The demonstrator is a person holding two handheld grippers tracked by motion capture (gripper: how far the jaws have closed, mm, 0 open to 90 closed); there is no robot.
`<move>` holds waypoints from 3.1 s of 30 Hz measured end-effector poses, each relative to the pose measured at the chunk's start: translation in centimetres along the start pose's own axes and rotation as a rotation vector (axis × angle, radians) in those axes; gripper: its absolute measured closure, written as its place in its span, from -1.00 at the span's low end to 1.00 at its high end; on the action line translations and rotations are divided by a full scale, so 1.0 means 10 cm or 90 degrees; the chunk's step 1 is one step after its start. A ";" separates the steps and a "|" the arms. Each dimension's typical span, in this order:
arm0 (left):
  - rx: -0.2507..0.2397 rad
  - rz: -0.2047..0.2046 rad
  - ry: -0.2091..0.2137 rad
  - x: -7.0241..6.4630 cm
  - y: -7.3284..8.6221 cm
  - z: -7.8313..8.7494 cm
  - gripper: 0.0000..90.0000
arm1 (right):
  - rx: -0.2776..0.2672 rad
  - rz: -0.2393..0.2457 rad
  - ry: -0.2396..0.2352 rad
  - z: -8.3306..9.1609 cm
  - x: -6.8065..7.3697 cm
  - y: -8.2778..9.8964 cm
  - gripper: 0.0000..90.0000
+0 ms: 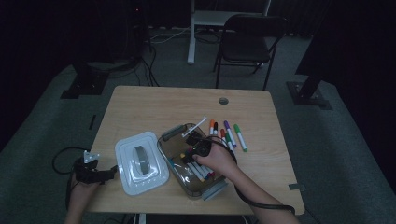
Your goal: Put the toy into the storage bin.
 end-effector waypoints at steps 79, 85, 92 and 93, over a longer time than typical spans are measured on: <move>0.001 -0.001 0.000 0.00 0.00 0.00 -0.99 | -0.147 -0.357 0.222 0.25 -2.36 0.94 0.71; 0.001 -0.001 0.000 0.00 0.00 0.00 -0.99 | -0.190 -0.363 0.199 0.49 -2.24 0.92 0.71; 0.001 -0.001 0.000 0.00 0.00 0.00 -0.99 | -0.219 -0.349 0.174 0.72 -1.98 0.87 0.71; 0.001 -0.001 0.000 0.00 0.00 0.00 -0.99 | -0.225 -0.344 0.170 0.76 -1.93 0.85 0.71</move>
Point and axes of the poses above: each handheld gripper's, and its own axes: z roughly backward along the jaws, y roughly out of its underside, x roughly to its left, the point moved 7 cm from there along -z, roughly forward along the jaws, and after that the axes turned 5 degrees about x, right-handed, at the moved point
